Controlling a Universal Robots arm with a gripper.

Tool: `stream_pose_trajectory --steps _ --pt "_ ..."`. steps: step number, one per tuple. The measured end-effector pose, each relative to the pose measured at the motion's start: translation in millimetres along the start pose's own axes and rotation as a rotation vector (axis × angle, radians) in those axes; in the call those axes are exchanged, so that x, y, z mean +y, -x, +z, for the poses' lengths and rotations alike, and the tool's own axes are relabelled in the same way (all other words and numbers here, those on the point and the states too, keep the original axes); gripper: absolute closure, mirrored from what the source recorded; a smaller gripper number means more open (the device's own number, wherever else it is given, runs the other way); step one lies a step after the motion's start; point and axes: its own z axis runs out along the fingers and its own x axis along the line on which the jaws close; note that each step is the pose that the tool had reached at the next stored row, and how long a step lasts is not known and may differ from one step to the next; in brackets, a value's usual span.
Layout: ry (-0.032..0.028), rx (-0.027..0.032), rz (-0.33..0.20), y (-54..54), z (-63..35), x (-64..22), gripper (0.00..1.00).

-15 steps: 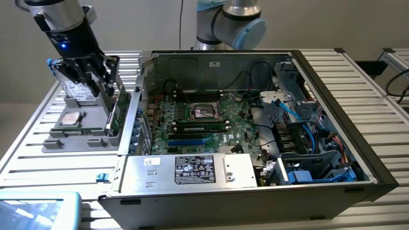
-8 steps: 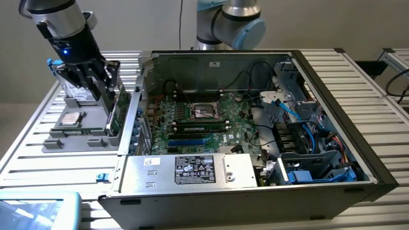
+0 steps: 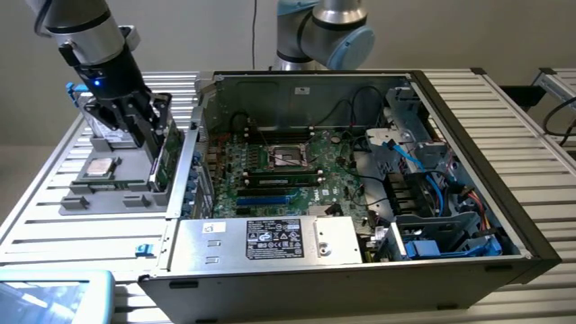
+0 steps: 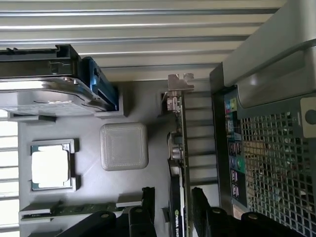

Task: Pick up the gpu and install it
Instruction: 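Pick up the gpu and move the gpu toward the slot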

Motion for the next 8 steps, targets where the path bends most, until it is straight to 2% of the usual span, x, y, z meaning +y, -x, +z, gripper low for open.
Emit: stream_pose_trajectory --steps 6,8 --pt "0.0189 0.0002 0.002 1.1 7.4 -5.6 0.56" --pt "0.0306 0.0010 0.002 1.8 8.9 -6.1 0.56"
